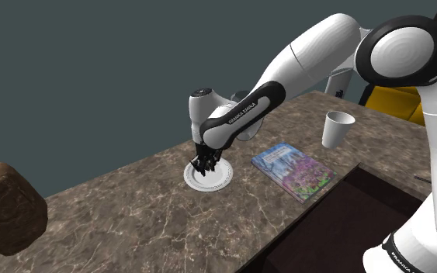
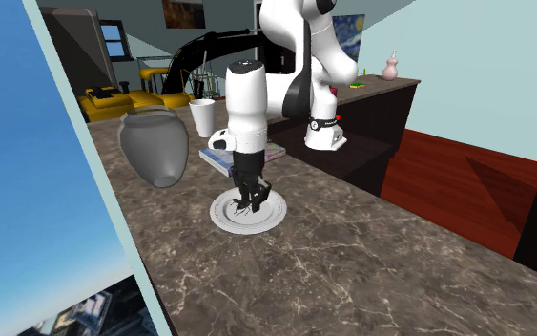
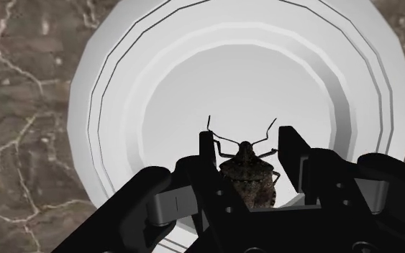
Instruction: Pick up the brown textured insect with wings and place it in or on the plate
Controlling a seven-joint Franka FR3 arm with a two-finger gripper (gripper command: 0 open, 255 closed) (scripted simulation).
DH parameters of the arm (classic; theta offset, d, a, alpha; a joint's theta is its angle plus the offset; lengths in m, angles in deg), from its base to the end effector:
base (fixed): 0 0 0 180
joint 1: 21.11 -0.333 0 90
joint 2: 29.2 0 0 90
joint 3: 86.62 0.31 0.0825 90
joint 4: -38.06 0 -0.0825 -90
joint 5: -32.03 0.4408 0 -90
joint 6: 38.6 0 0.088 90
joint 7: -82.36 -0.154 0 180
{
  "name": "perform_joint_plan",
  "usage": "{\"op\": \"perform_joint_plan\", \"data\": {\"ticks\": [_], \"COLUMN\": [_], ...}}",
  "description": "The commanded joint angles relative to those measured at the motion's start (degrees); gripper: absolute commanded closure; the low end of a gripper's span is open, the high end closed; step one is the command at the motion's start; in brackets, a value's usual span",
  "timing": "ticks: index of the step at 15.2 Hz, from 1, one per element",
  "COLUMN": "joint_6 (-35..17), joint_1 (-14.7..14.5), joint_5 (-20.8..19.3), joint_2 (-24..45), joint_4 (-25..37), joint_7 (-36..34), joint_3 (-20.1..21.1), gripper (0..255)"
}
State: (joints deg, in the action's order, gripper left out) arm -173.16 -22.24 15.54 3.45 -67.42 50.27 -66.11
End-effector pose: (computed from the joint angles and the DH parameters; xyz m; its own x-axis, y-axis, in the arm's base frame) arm 0.6351 0.2386 0.1392 0.9996 -0.0281 -0.0063 -0.0280 -0.9995 0.0167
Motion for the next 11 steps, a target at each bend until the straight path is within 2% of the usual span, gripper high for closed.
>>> {"op": "perform_joint_plan", "data": {"ticks": [1, 2, 3, 8, 11], "joint_6": [-0.02, -0.02, -0.02, -0.02, 4.06], "joint_1": [0.0, 0.0, 0.0, 0.0, 0.85], "joint_5": [-0.01, -0.01, -0.01, -0.01, 1.81], "joint_2": [0.02, 0.02, 0.02, 0.02, -3.73], "joint_4": [0.0, 0.0, 0.0, 0.0, 0.51], "joint_7": [0.0, 0.0, 0.0, 0.0, 1.13], "joint_3": [-0.01, -0.01, -0.01, -0.01, 1.29], "gripper": [255, 255, 0, 0, 0]}}
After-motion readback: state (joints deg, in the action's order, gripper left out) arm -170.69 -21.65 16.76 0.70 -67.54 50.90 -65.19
